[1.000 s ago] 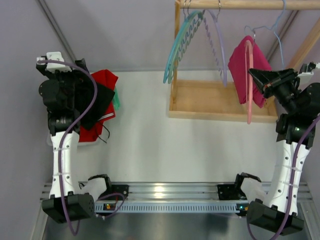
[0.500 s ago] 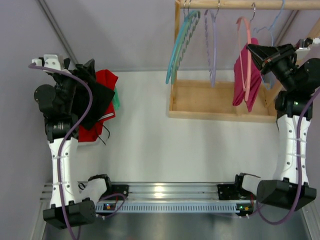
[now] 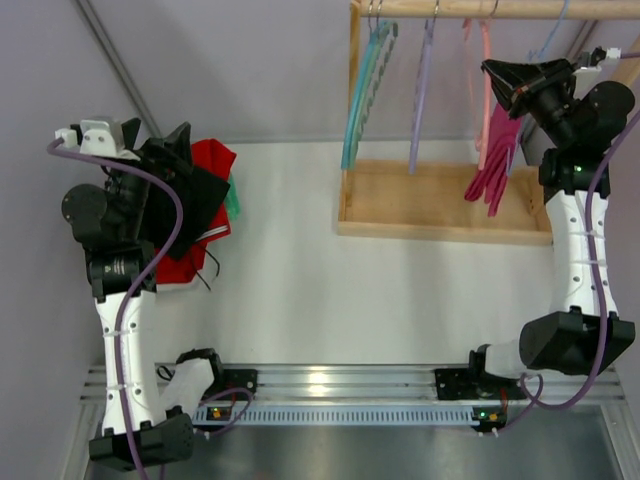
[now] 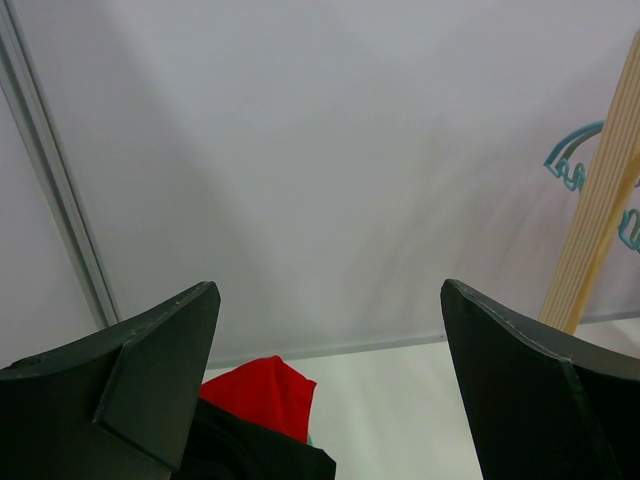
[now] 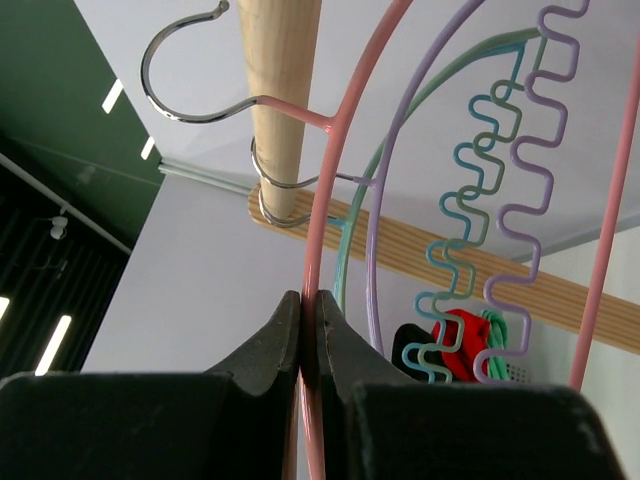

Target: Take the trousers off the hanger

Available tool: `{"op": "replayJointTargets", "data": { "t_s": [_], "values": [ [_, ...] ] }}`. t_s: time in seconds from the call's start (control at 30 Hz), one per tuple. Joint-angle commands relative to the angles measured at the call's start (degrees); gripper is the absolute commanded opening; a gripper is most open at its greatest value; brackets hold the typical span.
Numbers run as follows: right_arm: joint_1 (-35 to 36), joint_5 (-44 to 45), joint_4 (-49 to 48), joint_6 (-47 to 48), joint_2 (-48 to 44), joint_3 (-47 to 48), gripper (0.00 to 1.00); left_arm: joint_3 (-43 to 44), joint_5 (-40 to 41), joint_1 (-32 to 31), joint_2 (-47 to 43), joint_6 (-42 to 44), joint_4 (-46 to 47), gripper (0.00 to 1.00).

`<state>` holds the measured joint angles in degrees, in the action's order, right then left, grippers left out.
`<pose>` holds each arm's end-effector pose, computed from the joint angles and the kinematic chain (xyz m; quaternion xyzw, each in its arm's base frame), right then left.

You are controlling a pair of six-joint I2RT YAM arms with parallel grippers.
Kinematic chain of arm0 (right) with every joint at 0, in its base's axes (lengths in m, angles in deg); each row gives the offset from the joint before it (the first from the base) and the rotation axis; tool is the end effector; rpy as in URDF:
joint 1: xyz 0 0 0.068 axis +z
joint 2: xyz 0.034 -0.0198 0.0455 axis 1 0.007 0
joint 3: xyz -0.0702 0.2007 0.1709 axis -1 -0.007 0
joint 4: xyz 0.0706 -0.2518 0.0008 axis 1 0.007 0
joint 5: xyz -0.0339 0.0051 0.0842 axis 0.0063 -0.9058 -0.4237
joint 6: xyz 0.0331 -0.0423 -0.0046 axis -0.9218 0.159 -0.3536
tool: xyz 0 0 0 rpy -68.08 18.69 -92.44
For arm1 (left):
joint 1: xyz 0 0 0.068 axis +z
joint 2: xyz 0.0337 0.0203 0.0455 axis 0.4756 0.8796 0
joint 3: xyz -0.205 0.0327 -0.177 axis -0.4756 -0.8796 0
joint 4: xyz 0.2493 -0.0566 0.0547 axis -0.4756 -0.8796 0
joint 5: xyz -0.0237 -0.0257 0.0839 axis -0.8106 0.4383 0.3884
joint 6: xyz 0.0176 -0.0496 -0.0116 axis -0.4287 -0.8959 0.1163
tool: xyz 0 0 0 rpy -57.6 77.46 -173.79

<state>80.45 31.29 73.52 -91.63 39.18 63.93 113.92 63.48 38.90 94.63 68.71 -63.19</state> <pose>0.2991 -0.0270 0.5081 0.2503 0.5696 0.6119 0.4884 0.1717 0.0200 0.4984 0.0463 0.5582 -0.0806 0.8245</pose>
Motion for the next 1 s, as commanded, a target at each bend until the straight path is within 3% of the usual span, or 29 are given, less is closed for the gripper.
{"op": "replayJointTargets", "data": {
  "t_s": [0.0,0.13,0.37,0.47,0.5,0.6,0.7,0.97],
  "values": [
    [0.71,2.5,-3.63,0.62,-0.16,3.7,0.0,-0.27,-0.59,-0.04,-0.94,-0.94,1.58,0.98],
    [1.06,3.64,-1.95,1.67,-0.77,0.98,0.0,-0.28,-1.38,-0.04,-0.77,-0.68,0.88,0.98],
    [1.15,3.38,-0.37,4.04,-3.58,-3.94,0.01,6.48,-3.32,-0.13,4.32,0.73,-11.95,0.98],
    [1.15,3.56,1.47,6.93,-4.99,-5.09,0.15,8.42,-3.67,-0.13,6.52,0.64,-15.9,0.98],
    [1.15,3.82,2.09,7.47,-5.43,-5.35,0.28,9.12,-4.02,-0.04,7.23,0.64,-18.44,0.98],
    [1.15,4.78,4.29,9.66,-7.19,-5.7,0.54,11.67,-5.51,-0.13,10.04,0.47,-21.88,0.98],
    [1.15,6.01,7.27,12.56,-9.29,-4.31,0.69,11.5,-6.4,-0.39,10.66,0.38,-22.51,0.98],
    [1.15,9.79,15.45,24.23,-13.51,0.35,0.9,13.87,0.98,-7.76,13.82,3.9,-26.2,0.98]
  ]
}}
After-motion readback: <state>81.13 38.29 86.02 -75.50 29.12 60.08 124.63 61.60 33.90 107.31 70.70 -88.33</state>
